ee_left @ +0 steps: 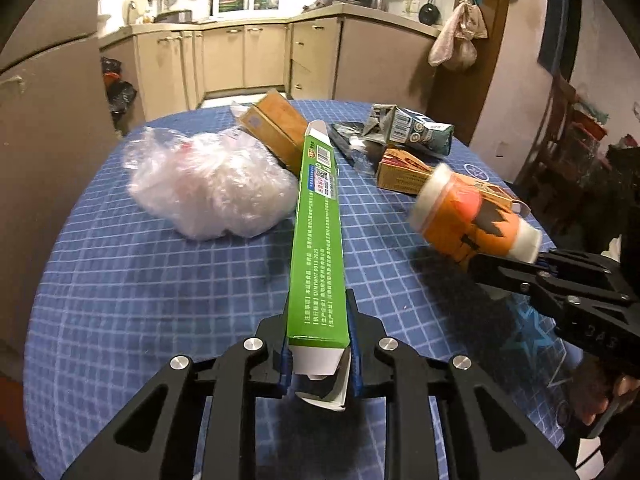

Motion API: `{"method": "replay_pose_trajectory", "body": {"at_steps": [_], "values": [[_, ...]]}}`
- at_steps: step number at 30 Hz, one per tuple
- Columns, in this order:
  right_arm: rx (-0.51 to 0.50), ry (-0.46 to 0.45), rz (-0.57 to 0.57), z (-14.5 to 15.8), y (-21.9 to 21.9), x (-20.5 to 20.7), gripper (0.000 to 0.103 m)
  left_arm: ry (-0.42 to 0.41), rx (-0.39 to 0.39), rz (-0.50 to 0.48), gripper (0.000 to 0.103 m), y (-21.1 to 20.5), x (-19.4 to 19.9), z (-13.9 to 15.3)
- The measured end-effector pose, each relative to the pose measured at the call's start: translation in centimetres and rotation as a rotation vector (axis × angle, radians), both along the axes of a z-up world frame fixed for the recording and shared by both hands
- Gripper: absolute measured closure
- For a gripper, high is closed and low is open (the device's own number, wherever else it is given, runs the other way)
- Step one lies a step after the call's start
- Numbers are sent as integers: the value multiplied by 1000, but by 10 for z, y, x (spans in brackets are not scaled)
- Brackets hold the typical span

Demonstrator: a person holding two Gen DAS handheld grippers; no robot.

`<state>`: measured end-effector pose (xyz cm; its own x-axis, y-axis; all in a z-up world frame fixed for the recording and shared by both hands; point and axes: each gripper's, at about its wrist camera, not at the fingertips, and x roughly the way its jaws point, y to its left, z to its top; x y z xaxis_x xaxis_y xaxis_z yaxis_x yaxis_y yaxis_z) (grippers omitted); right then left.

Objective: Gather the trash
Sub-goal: 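Grasp the green tube box with the left tool while the right tool grasps the orange paper cup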

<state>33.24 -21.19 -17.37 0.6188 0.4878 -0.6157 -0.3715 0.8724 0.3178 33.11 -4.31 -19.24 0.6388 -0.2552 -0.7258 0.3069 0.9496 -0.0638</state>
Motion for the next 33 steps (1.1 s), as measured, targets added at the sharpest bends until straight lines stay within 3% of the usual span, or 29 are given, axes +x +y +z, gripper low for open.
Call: {"method": "replay_pose_trajectory", "body": {"at_steps": [16,33], "values": [[-57,-63,-97,16,-11,-73,99,-107,81,14,80,-21,-59,25],[-73,-124,-163,35,-24,-111,99,-190,111,-24,80,-46,-98,50]]}}
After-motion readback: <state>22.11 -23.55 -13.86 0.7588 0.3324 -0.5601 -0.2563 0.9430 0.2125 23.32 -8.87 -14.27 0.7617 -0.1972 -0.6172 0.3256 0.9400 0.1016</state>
